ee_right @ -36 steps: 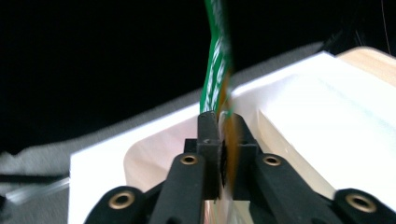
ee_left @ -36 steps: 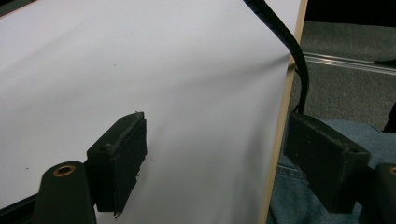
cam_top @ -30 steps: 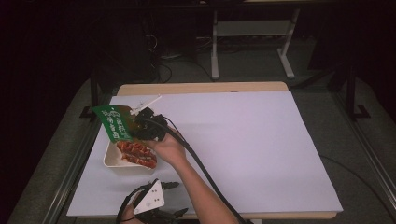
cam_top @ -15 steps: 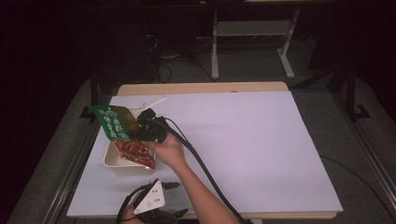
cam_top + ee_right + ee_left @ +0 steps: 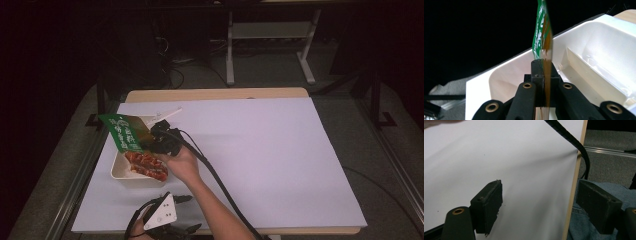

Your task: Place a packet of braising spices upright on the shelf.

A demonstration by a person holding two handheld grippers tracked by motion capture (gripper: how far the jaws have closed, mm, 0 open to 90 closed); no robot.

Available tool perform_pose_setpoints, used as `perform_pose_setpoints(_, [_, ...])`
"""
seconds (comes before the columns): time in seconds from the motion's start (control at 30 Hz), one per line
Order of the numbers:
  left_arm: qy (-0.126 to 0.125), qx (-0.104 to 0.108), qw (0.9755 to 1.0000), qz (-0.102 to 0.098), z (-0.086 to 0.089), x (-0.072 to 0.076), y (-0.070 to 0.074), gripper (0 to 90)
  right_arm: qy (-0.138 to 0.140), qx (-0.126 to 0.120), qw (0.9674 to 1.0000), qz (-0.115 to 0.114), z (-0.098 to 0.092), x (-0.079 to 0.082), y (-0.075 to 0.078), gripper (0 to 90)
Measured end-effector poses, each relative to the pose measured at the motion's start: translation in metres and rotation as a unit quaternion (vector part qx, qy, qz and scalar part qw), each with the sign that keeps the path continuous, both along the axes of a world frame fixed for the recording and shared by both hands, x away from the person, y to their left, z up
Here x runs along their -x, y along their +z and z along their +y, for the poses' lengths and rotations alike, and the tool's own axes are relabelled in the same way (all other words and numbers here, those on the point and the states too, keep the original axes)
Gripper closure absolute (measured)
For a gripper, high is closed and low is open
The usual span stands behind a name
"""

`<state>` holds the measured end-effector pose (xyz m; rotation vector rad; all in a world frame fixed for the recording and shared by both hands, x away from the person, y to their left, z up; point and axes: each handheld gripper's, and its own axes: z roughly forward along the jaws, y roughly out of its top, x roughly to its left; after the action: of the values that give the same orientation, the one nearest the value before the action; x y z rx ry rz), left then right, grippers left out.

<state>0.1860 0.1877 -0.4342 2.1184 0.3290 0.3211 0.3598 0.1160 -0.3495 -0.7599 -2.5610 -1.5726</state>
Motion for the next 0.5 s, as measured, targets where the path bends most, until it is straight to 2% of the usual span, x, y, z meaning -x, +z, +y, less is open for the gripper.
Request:
perform_pose_setpoints(0.03, [0.001,0.0,1.0,0.001,-0.0001,0.0003,-0.0001,21.2,-0.001,0.015,0.9998,-0.015,0.0007,0.0013,0.0014,87.8])
perform_pose_setpoints(0.1, [0.0,-0.001,1.0,-0.001,-0.0002,0.0001,-0.0001,21.2,0.001,0.022,0.9996,-0.018,0.0012,0.0027,0.0027,87.8])
perform_pose_setpoints(0.13, [0.0,-0.001,1.0,-0.003,-0.0003,0.0001,-0.0001,21.2,0.003,0.031,0.9991,-0.028,0.0013,0.0043,0.0039,87.8])
perform_pose_setpoints(0.23, [0.001,-0.002,1.0,-0.002,-0.0006,0.0004,-0.0003,21.2,0.006,0.035,0.9989,-0.031,0.0004,0.005,0.004,87.7])
perform_pose_setpoints(0.3, [0.001,-0.002,1.0,-0.002,-0.0005,0.0006,-0.0003,21.2,0.011,0.032,0.9991,-0.025,-0.0003,0.0058,0.0046,87.7])
perform_pose_setpoints(0.5, [0.001,-0.002,1.0,-0.003,-0.0006,0.0005,-0.0002,21.3,0.017,0.049,0.9981,-0.032,-0.0005,0.0066,0.003,87.8])
